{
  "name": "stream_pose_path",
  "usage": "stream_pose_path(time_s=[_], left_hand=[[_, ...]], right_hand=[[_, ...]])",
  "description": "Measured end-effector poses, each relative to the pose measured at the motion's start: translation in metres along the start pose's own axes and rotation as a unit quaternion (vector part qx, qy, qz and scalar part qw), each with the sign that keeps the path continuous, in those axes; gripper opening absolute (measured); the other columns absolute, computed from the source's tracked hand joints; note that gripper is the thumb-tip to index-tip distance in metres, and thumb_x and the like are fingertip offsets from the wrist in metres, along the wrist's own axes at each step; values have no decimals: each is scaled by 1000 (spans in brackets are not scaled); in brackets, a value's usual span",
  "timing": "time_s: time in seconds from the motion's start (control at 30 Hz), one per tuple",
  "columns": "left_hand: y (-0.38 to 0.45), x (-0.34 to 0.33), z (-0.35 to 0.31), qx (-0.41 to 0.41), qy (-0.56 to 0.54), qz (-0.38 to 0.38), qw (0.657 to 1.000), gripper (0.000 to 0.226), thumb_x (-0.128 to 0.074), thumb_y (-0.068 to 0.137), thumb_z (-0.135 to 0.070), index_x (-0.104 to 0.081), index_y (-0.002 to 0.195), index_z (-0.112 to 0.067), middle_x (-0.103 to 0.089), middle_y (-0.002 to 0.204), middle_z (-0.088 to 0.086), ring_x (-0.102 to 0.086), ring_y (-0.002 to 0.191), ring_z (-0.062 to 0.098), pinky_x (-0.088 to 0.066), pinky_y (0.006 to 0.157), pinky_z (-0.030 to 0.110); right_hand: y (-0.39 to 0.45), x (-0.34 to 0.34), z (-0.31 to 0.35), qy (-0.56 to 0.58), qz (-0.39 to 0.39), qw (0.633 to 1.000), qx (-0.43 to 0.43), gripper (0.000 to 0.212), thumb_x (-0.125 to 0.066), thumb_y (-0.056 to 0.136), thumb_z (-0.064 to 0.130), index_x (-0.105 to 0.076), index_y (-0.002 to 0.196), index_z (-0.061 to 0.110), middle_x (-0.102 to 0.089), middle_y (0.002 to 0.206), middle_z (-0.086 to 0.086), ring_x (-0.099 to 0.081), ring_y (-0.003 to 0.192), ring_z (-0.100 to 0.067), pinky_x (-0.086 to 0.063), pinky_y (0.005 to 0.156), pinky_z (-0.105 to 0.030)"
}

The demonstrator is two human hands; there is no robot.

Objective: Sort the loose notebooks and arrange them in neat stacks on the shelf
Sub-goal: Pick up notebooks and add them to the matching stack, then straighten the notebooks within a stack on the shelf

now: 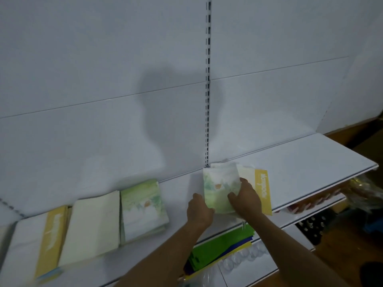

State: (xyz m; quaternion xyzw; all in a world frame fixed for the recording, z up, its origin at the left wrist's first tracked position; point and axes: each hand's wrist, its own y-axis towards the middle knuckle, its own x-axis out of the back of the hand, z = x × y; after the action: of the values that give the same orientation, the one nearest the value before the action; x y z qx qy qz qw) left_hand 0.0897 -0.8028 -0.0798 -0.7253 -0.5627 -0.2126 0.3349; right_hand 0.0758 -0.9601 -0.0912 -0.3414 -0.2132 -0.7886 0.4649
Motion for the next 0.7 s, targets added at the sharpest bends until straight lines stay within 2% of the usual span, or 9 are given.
stream_pose_path(time_s=[0.1,0.2,0.3,0.47,0.57,0.7], left_hand=[[-3,28,15,-23,-23,-16,999,49,-70,82,-16,-49,125,-6,-60,123,11,-59,110,24,-49,89,30],[-7,61,38,-24,-37,-49,998,47,-72,80,-16,-51,122,-7,-63,120,10,-62,107,25,-50,88,33],[-13,94,68,-7,-45,-73,996,47,-72,79,-16,-51,120,-9,-63,118,10,-62,105,24,-51,88,35],[-26,137,123,36,-15,-113,993,52,-74,77,-22,-50,122,-15,-64,117,6,-62,106,23,-51,88,33],[-33,148,149,55,4,-117,992,53,-74,77,-23,-48,123,-14,-64,116,7,-61,106,23,-50,87,33],[-37,150,171,72,49,-92,992,52,-72,79,-31,-51,122,-11,-61,119,9,-60,109,25,-51,91,37]], right_hand=[[-5,-9,29,7,1,999,46,59,-65,80,22,-44,133,8,-57,120,-14,-57,107,-33,-47,83,-36],[-11,-28,61,5,11,998,60,60,-64,80,25,-44,134,9,-57,123,-14,-57,110,-32,-47,87,-36],[-24,-58,94,2,31,997,77,61,-64,81,28,-43,135,10,-56,126,-11,-56,114,-29,-45,90,-35],[-49,-107,140,-2,81,991,108,57,-61,80,30,-43,131,13,-56,121,-8,-56,109,-26,-47,88,-34],[-63,-133,152,-2,96,989,114,57,-60,80,30,-42,131,13,-57,120,-7,-57,108,-25,-48,89,-34],[-69,-155,154,-45,125,983,125,67,-58,83,34,-33,141,11,-50,134,-7,-50,121,-24,-43,98,-35]])
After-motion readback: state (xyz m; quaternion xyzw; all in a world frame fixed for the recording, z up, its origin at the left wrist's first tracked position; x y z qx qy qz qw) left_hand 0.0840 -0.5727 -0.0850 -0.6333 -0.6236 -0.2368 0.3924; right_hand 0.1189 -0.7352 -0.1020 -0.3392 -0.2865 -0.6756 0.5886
